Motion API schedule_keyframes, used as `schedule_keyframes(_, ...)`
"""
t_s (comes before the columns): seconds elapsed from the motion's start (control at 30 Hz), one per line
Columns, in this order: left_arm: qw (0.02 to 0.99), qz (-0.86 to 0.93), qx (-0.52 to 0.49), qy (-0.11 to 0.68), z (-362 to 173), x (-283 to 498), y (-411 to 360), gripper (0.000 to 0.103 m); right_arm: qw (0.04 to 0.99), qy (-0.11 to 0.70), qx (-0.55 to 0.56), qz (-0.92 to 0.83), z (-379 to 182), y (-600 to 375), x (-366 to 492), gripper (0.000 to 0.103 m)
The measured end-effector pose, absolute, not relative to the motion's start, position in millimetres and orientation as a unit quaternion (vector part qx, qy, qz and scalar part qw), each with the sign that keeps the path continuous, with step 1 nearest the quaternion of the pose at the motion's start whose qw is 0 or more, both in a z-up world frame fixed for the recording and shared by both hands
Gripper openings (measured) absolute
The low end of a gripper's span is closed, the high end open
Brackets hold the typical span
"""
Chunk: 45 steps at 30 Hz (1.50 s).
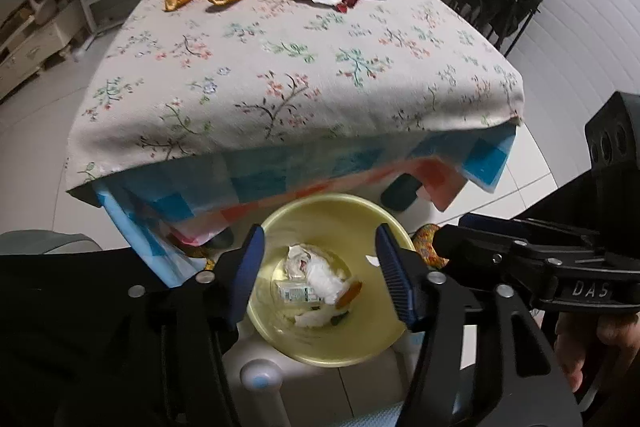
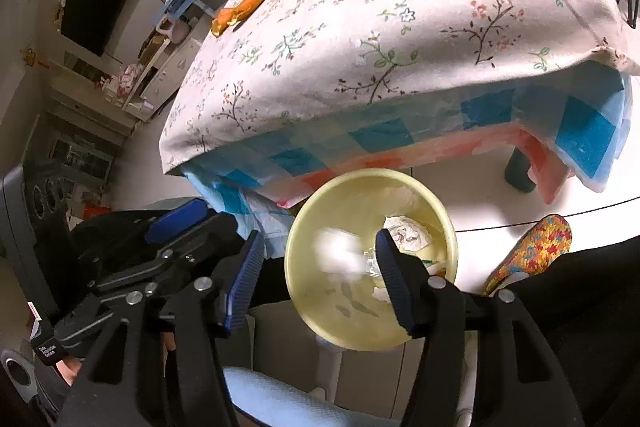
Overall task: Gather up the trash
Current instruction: 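Open the right tool over the bucket while the left tool releases the tissue, then move both tools back over the table toward the remaining trash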
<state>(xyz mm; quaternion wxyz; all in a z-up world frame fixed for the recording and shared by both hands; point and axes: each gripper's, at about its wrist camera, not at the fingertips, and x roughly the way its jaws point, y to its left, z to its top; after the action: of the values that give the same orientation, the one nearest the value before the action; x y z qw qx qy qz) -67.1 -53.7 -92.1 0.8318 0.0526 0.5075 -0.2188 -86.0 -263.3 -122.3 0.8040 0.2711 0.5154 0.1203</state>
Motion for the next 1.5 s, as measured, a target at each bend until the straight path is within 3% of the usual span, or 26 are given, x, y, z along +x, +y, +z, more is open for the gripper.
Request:
schedule_keyframes(0.47, 0.877, -0.189, 0.052, 0.439, -67, -70, -45, 0.08, 0.833, 0.488, 0.238, 0.103, -109, -261, -88, 0.071)
schedule_keyframes(1.1, 0.905, -0.151, 0.042, 0.395, -55, -68, -35, 0.086, 0.893, 0.418, 0.156, 0.065, -82, -252, -93, 0.082)
schedule_keyframes(1.5, 0.921, -0.141, 0.061, 0.359, -50, -72, -38, 0.089, 0.908, 0.392, 0.141, 0.052, -73, -253, -88, 0.083)
